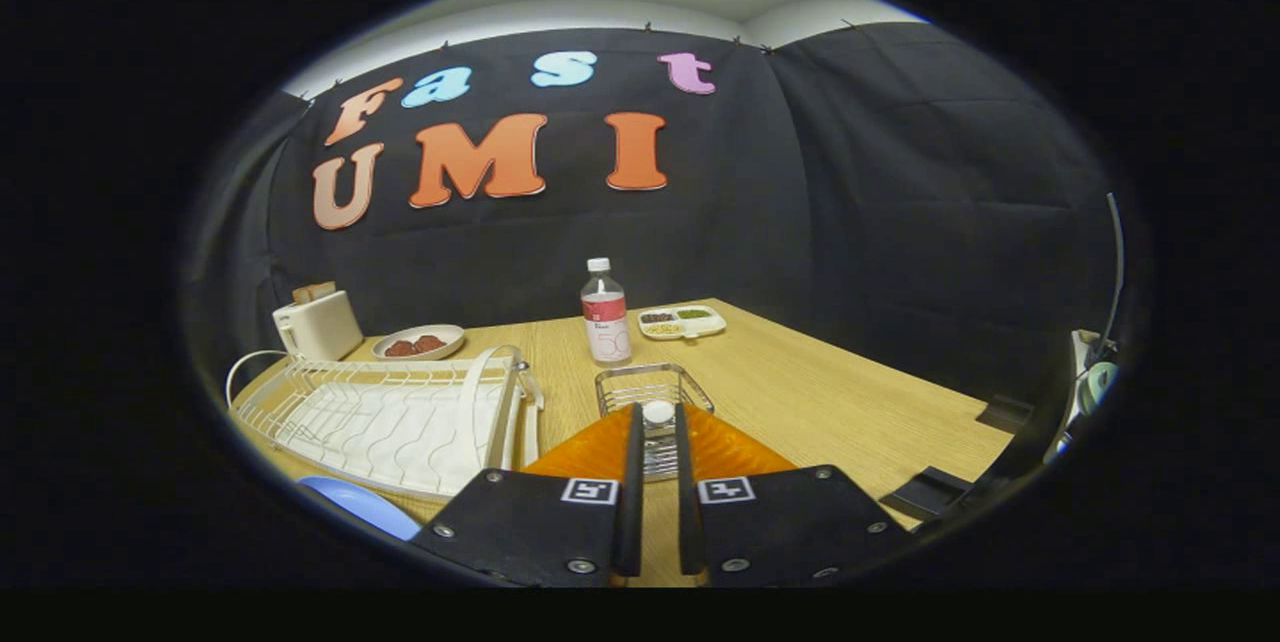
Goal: Take the plate from the dish rack, then take the spoon from the basket and place it into the plate.
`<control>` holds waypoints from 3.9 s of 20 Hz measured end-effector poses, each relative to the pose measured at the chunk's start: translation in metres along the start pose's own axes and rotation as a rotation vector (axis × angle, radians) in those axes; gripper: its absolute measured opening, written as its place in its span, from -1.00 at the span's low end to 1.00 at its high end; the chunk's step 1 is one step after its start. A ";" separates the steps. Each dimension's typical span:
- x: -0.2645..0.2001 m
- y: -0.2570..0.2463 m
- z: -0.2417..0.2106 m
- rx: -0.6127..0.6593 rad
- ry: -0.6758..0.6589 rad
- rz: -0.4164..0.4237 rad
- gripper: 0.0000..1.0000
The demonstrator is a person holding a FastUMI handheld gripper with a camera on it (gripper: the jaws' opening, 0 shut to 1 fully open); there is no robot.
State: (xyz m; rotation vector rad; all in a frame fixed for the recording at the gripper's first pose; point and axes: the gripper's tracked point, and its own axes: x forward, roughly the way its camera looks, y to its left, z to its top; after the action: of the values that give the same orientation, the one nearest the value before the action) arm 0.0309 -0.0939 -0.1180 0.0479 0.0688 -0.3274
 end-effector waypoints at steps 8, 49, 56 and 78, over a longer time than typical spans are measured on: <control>-0.007 0.009 0.014 -0.030 -0.045 0.018 -0.87; -0.229 0.185 -0.001 -0.086 -0.114 0.518 -0.89; -0.214 0.202 -0.033 -0.103 -0.057 0.539 -0.89; -0.161 0.180 -0.041 -0.053 0.082 0.480 0.93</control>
State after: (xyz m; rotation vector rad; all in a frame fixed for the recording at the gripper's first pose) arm -0.0656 0.1300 -0.1399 0.0237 0.1444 0.1566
